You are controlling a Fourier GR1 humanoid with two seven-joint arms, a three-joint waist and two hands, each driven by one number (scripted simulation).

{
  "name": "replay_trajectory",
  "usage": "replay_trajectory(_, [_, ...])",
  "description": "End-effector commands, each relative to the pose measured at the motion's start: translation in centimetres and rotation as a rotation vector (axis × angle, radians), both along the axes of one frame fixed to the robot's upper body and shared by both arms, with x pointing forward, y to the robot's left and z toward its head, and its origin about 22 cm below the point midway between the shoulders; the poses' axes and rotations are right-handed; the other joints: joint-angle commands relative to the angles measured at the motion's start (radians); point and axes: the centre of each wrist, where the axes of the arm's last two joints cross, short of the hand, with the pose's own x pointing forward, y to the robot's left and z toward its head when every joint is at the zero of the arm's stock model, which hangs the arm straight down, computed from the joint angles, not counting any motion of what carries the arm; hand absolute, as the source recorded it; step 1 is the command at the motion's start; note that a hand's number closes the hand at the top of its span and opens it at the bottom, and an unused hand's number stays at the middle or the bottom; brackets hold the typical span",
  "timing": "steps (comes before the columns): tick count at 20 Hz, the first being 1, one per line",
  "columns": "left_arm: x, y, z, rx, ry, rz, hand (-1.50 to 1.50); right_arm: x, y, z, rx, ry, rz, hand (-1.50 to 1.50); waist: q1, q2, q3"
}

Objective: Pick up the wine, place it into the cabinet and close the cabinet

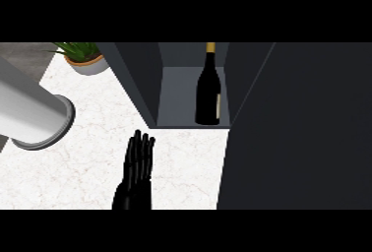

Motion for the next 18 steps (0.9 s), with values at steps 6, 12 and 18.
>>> replay_trajectory(6, [-2.2,5.7,1.9,0.019,0.004,-0.111,-1.50,-2.4,0.1,0.5,-0.007,0.031,0.174,1.50,-0.003,-0.001,0.000])
replay_trajectory(12, [-4.2,8.4,3.1,0.020,-0.010,-0.130,-1.50,-2.9,0.2,-0.2,-0.026,0.051,0.235,1.50,0.000,-0.001,0.000])
replay_trajectory(18, [-2.8,11.3,2.5,0.037,-0.042,-0.062,-1.50,-2.8,2.2,-1.5,0.066,0.193,0.346,1.50,0.000,0.000,-0.001])
